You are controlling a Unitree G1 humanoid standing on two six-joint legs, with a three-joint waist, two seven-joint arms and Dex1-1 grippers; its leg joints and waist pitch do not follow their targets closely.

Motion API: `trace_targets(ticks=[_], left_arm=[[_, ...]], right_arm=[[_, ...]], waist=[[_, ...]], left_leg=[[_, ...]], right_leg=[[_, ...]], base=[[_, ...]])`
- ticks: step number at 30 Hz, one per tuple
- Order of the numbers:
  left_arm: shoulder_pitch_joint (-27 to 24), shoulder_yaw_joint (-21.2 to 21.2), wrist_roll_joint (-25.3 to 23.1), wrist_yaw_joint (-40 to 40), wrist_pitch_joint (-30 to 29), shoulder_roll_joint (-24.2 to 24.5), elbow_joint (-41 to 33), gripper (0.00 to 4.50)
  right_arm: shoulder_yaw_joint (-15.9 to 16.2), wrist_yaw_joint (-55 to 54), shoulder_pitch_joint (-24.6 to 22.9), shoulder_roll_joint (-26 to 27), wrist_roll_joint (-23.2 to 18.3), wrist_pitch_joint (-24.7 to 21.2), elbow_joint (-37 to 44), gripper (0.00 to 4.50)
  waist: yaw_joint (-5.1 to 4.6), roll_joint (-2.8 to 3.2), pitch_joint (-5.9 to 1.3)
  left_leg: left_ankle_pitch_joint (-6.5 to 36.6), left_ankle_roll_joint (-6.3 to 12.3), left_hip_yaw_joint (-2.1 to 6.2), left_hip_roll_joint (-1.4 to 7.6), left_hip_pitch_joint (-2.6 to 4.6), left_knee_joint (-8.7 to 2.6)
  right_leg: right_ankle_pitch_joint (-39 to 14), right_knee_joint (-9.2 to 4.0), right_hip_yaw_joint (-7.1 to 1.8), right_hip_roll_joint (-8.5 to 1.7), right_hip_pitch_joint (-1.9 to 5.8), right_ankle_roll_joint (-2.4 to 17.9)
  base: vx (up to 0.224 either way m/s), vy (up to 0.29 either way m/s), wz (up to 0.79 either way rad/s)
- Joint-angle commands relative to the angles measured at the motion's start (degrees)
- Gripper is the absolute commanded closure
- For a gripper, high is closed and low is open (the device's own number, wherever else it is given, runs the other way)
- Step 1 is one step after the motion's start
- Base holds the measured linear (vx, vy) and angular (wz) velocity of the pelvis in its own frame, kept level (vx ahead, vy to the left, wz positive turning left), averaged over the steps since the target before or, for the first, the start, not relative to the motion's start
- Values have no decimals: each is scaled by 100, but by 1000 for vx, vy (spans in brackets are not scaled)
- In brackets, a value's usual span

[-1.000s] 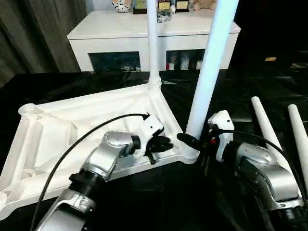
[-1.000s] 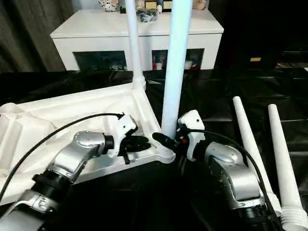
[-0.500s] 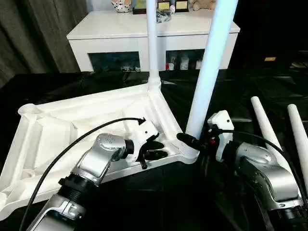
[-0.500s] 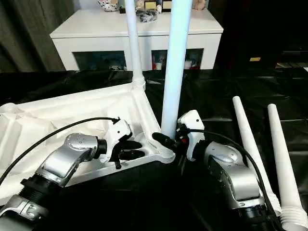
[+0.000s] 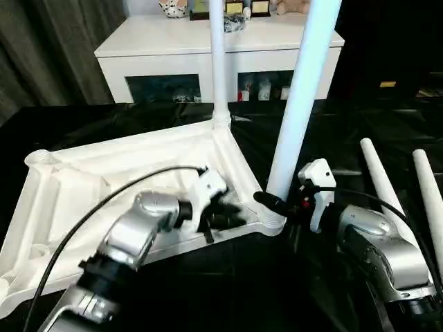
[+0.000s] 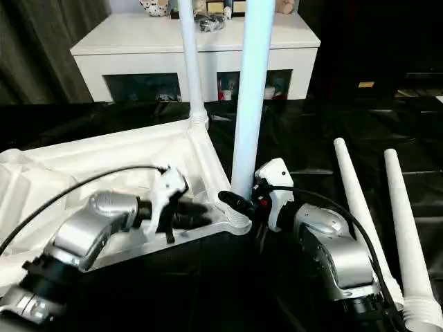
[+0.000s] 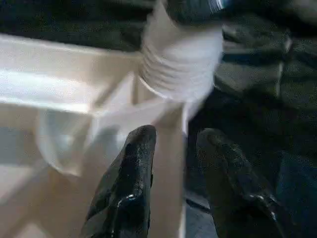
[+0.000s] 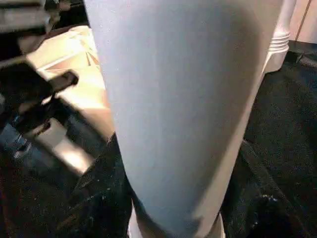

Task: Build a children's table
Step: Rotate leg to tighten

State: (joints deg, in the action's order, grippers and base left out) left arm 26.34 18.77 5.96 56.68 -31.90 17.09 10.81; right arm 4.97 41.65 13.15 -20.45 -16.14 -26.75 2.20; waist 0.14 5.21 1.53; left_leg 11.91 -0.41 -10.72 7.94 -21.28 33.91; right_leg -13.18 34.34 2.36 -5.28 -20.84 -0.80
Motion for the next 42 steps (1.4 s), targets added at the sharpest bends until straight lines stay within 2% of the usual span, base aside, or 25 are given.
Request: trace_targets(ticks=[1, 2, 5, 7, 15, 16, 21, 22, 23, 25, 27, 30, 34, 37, 42], left_arm=[[-70, 120, -94, -14, -34, 57, -72, 282], [-100, 157, -133, -44, -5, 54, -63, 282], [-162, 228, -183, -114, -22, 21, -92, 282], [-175, 335, -397, -330, 108, 11, 20, 282], [-112, 260, -451, -528, 133, 62, 109, 282], [-109, 240, -444, -519, 128, 75, 102, 311], [-112, 221, -397, -462, 136, 120, 74, 331], [-124, 248, -381, -425, 124, 134, 59, 353], [-136, 278, -377, -398, 114, 149, 42, 358], [-162, 327, -366, -350, 77, 171, 12, 365], [-190, 375, -373, -318, 53, 187, -14, 398], [-263, 543, -451, -235, -2, 259, -52, 403], [-313, 592, -440, -186, -47, 311, -108, 443], [-304, 532, -430, -220, -19, 315, -78, 450], [-222, 387, -343, -331, 47, 248, 6, 450]], right_arm=[[210, -28, -279, 43, -18, -536, -529, 264], [212, -29, -280, 43, -17, -540, -525, 264], [218, -23, -277, 33, -7, -540, -526, 264], [229, -22, -268, 31, 7, -537, -529, 264], [227, -8, -266, 26, 5, -534, -520, 264], [227, -7, -266, 25, 5, -533, -521, 264], [236, 2, -265, 27, 12, -531, -524, 264], [236, 4, -263, 26, 12, -531, -525, 264], [234, 4, -262, 26, 12, -530, -525, 264], [232, 4, -262, 24, 12, -530, -523, 264], [230, 6, -262, 22, 11, -531, -524, 264], [222, 10, -259, 17, 12, -525, -535, 264], [202, 15, -261, 16, -5, -536, -530, 264], [172, 23, -261, 22, -32, -548, -552, 264], [158, 33, -274, 2, -26, -557, -609, 264]], waist=[[14, 0, -117], [10, -12, -116], [14, -2, -126], [12, -3, -122], [12, -5, -129], [13, -5, -130], [12, -12, -123], [13, -26, -125], [19, 3, -125], [12, -16, -123], [14, -8, -123], [15, -9, -123], [4, -9, -126], [-9, -11, -130], [17, -20, -146]], left_leg=[[2475, -324, 306, 518, 79, -624], [2483, -328, 307, 520, 76, -626], [2439, -356, 311, 524, 78, -637], [2435, -351, 309, 521, 73, -637], [2337, -308, 302, 517, 70, -627], [2345, -309, 301, 516, 73, -627], [2410, -323, 301, 515, 76, -629], [2394, -315, 301, 515, 74, -628], [2391, -319, 305, 516, 78, -629], [2398, -324, 302, 519, 76, -633], [2401, -334, 302, 518, 78, -632], [2376, -320, 305, 520, 69, -634], [2348, -318, 306, 515, 66, -632], [2304, -315, 314, 515, 51, -637], [2051, -211, 279, 514, 72, -607]], right_leg=[[-1590, -528, -267, -395, 33, 1105], [-1597, -532, -266, -392, 32, 1094], [-1481, -528, -261, -388, 40, 1081], [-1400, -525, -259, -384, 45, 1090], [-1292, -521, -257, -383, 50, 1128], [-1288, -520, -256, -383, 52, 1133], [-1404, -529, -260, -387, 41, 1118], [-1426, -533, -262, -391, 43, 1112], [-1425, -527, -263, -393, 41, 1111], [-1406, -532, -261, -387, 39, 1109], [-1391, -528, -261, -387, 37, 1108], [-1375, -524, -265, -395, 49, 1114], [-1357, -518, -257, -387, 54, 1111], [-1252, -501, -250, -384, 74, 1118], [-958, -493, -257, -384, 81, 1251]], base=[[0, 0, 0], [0, 0, 0], [0, 0, 0], [0, 0, 0], [0, 0, 0], [0, 0, 0], [0, 0, 0], [0, 0, 0], [0, 0, 0], [0, 0, 0], [0, 0, 0], [0, 0, 0], [0, 0, 0], [0, 0, 0], [0, 0, 0]])
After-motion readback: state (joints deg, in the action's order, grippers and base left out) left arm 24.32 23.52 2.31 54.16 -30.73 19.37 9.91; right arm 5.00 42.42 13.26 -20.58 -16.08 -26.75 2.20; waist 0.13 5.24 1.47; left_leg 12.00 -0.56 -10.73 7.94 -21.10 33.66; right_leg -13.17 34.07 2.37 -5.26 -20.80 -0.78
